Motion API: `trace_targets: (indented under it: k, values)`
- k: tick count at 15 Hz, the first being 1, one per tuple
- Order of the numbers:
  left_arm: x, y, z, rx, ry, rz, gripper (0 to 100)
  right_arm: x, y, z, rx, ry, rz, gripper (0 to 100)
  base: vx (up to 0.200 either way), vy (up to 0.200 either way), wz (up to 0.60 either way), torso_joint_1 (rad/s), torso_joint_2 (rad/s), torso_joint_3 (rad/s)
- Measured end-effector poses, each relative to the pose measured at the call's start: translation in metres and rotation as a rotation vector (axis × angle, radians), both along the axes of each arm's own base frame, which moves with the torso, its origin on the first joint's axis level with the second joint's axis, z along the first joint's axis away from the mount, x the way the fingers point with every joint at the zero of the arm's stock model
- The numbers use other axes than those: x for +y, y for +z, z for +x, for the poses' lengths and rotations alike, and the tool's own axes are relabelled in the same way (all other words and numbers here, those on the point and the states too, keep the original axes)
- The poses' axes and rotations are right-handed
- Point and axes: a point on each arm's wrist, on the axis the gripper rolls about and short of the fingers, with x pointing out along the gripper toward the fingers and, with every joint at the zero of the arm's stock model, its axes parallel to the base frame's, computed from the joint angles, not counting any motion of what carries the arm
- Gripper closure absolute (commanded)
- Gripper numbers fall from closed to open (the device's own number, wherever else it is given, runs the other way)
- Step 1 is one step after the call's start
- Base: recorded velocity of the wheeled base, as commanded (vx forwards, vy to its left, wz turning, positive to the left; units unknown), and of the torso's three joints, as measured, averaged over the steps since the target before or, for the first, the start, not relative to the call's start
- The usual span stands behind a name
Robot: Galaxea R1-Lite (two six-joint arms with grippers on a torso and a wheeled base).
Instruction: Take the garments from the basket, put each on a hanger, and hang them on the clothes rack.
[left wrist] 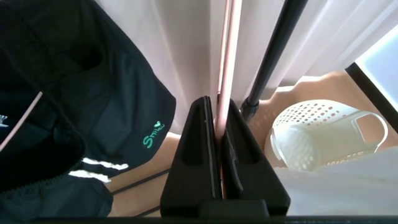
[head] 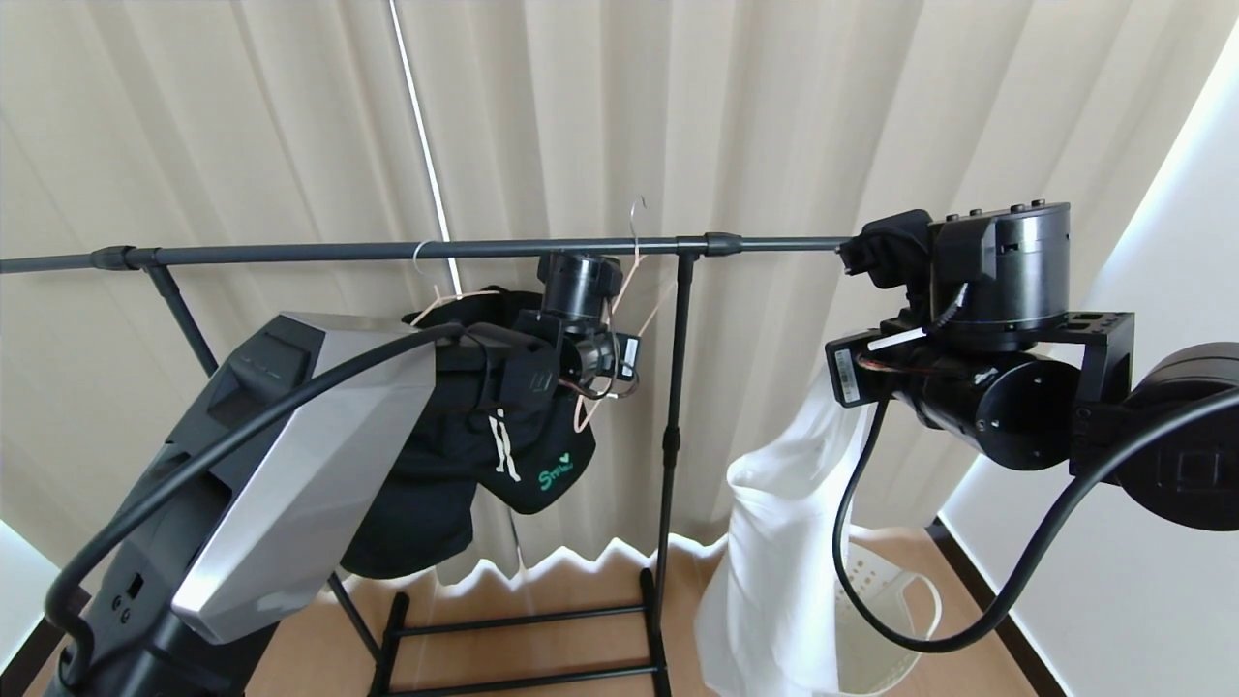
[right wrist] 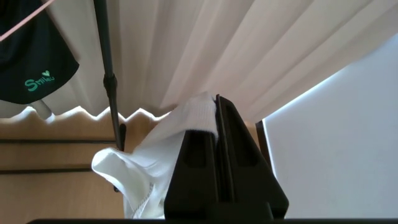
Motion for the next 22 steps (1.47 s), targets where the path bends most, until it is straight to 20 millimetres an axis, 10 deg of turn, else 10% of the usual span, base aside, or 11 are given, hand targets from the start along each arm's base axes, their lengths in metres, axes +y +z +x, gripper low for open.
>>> trace_targets:
  k: [22]
  values:
    - [0.04,-0.003,-0.074,0.006,-0.008,-0.009,100,-0.002,0.0,0.001,-0.002,-0.009,0.0,100,0.0,0.0,0.0,0.0,0.0,0.0]
